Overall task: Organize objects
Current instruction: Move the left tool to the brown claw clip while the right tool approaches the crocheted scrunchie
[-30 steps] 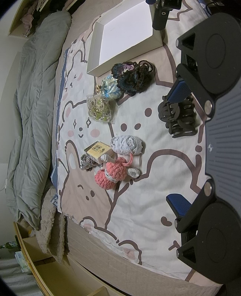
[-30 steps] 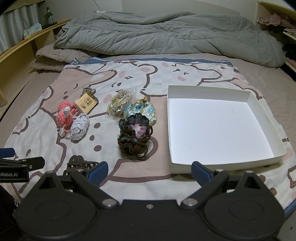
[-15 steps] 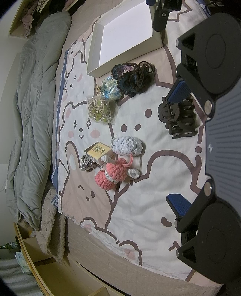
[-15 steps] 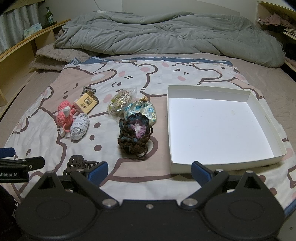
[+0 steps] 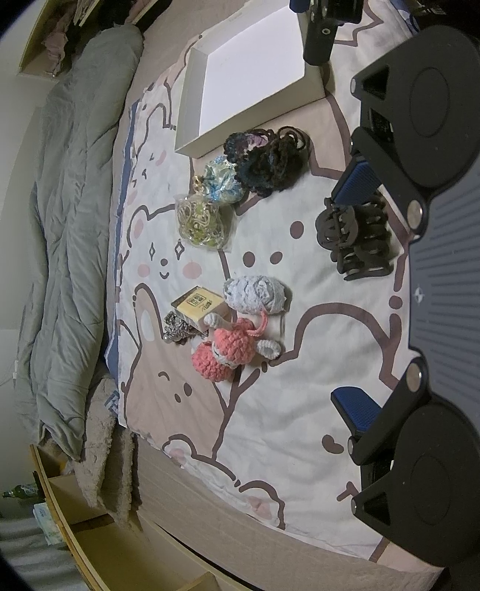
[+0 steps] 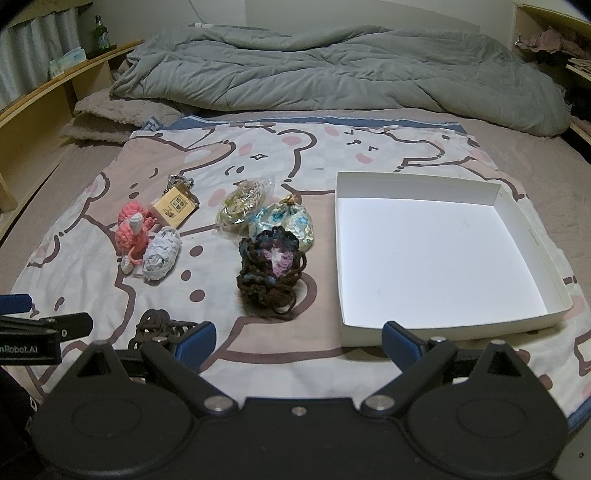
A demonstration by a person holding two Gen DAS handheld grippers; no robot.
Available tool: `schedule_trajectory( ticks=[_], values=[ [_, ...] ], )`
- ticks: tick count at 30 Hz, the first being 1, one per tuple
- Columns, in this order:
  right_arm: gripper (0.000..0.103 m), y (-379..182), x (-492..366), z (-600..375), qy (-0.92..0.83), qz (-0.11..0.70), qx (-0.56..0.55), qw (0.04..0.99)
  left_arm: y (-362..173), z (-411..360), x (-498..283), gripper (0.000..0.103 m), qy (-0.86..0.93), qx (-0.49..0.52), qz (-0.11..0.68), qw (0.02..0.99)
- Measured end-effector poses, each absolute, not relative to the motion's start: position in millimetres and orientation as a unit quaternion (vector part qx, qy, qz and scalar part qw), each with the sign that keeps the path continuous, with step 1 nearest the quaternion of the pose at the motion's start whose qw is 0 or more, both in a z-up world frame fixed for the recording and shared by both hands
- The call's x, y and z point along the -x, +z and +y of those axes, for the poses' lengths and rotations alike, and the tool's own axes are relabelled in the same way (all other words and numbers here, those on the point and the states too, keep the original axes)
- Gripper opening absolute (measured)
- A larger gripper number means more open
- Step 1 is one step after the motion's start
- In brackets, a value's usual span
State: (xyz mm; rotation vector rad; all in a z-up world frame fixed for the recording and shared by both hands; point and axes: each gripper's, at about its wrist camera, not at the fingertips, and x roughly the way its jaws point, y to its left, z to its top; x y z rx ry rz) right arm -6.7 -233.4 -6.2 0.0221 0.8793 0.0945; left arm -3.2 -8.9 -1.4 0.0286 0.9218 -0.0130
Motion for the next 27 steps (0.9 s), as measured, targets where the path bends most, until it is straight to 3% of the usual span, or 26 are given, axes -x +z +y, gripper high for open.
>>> schedule_trajectory(
  ticks=[27],
  values=[
    [0.099,54,-36,-242,0.062,0.364,0.006,0.929,41,-42,-26,0.103,-0.034,-0.041,0.382,0.923]
  ],
)
